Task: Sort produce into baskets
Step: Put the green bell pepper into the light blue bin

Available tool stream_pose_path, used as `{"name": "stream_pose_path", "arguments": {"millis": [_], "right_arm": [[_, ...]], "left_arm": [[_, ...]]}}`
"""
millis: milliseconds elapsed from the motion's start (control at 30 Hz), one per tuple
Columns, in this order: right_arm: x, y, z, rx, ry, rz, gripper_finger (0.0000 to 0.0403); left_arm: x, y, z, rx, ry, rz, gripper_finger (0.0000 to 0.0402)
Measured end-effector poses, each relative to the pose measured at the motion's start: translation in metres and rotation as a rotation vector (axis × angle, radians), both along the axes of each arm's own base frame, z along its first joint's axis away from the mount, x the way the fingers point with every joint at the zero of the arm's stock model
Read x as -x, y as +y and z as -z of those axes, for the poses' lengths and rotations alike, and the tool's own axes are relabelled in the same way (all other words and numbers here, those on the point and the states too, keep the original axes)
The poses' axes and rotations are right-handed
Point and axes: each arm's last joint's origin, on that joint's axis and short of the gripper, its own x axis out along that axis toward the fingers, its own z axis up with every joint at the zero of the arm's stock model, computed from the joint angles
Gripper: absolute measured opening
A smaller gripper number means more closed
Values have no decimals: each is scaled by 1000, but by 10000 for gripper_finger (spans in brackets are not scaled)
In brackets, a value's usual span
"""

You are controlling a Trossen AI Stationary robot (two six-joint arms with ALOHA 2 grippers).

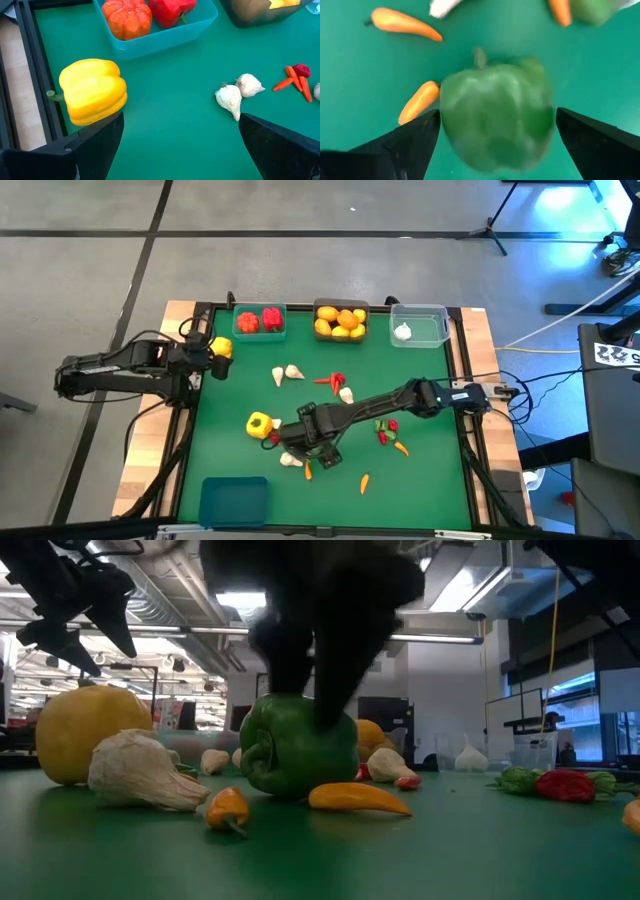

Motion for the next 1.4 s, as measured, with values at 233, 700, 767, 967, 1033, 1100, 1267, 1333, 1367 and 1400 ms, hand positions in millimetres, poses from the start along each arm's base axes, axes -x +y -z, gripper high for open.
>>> {"name": "stream_pose_path", "arguments": {"millis": [233, 700, 767, 967, 1033, 1100, 1267, 1333, 1367, 1400], "right_arm": [[-8, -3, 32, -54, 65, 12, 390], [-18, -24, 20, -36, -2, 20, 304], [-19, -38, 11, -41, -29, 46, 304], [-25, -108, -25, -12, -166, 192, 304], [-27, -136, -36, -16, -234, 261, 304], [-30, -165, -44, -26, -313, 339, 306], [-36, -230, -57, -48, -510, 524, 305], [-37, -252, -62, -67, -594, 598, 308], [-38, -263, -65, -80, -640, 629, 310], [-38, -273, -67, -98, -684, 657, 312]], "left_arm": [[0, 0, 0, -7, 9, 11, 388], [0, 0, 0, -6, 8, 10, 388], [0, 0, 0, -6, 8, 10, 388], [0, 0, 0, -5, 5, 7, 388], [0, 0, 0, -3, 1, 2, 388], [0, 0, 0, -2, 2, 1, 388], [0, 0, 0, -7, 3, -2, 388], [0, 0, 0, -12, 6, 0, 388], [0, 0, 0, -15, 10, 4, 388], [0, 0, 0, -16, 11, 6, 388]]}}
